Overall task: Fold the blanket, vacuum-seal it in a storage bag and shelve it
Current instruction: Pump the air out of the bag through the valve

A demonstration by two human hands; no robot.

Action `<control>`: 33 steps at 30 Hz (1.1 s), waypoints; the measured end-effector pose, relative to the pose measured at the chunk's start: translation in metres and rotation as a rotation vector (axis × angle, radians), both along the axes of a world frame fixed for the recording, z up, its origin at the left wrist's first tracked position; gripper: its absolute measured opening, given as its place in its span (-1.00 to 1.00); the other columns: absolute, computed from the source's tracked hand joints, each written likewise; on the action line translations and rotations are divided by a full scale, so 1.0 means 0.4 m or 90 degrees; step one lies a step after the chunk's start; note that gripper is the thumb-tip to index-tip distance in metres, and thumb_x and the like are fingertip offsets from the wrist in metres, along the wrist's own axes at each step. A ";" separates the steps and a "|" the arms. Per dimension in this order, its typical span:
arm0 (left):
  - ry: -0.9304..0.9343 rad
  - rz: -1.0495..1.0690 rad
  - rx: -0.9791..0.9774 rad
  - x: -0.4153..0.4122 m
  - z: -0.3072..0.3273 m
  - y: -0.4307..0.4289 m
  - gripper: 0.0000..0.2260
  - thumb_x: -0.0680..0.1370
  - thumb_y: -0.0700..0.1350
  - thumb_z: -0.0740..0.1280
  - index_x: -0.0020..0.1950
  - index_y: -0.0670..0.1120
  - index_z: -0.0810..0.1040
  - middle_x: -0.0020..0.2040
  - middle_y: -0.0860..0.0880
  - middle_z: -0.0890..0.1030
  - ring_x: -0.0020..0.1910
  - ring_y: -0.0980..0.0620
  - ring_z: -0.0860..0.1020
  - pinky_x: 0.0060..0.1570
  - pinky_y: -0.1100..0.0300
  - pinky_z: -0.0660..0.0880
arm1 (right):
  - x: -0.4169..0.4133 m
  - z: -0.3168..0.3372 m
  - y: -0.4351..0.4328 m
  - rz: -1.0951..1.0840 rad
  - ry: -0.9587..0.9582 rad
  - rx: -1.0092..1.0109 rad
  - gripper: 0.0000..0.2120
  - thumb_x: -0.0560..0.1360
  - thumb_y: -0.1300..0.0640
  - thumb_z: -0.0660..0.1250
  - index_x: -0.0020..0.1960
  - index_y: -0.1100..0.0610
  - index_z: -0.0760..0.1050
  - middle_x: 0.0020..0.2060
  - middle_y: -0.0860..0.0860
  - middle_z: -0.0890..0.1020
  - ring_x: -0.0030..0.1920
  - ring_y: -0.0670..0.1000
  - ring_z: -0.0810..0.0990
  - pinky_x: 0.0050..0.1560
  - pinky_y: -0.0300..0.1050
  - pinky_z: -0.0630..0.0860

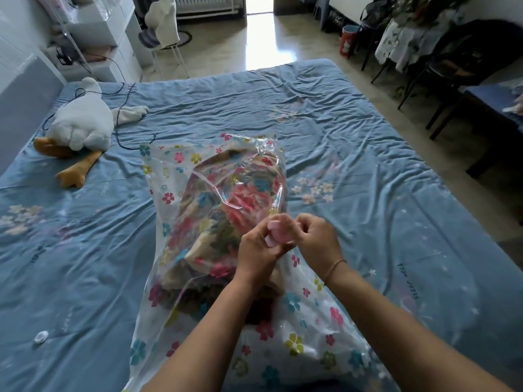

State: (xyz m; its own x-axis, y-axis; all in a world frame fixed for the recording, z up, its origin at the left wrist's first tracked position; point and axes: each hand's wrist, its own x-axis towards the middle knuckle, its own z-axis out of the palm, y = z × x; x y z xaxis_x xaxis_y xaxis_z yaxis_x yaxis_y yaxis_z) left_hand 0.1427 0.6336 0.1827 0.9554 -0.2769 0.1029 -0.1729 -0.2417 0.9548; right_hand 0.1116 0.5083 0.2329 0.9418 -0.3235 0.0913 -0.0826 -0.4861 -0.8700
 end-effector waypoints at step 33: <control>-0.016 -0.003 0.000 0.024 0.010 0.007 -0.40 0.28 0.05 0.56 0.29 -0.03 0.54 0.16 0.01 0.65 0.16 0.09 0.60 0.23 0.03 0.52 | -0.017 0.205 0.010 0.003 -0.314 0.234 -0.49 0.53 0.05 0.40 -0.38 0.24 0.18 -0.35 0.41 0.60 -0.22 0.10 0.73 -0.43 0.00 0.40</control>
State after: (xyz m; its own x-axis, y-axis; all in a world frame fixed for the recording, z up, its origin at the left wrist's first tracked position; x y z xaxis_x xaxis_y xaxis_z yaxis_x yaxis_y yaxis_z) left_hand 0.1524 0.6365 0.1866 0.9513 -0.2811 0.1263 -0.1972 -0.2402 0.9505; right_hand 0.1048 0.5123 0.3151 0.8186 -0.4129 0.3992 0.3731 -0.1463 -0.9162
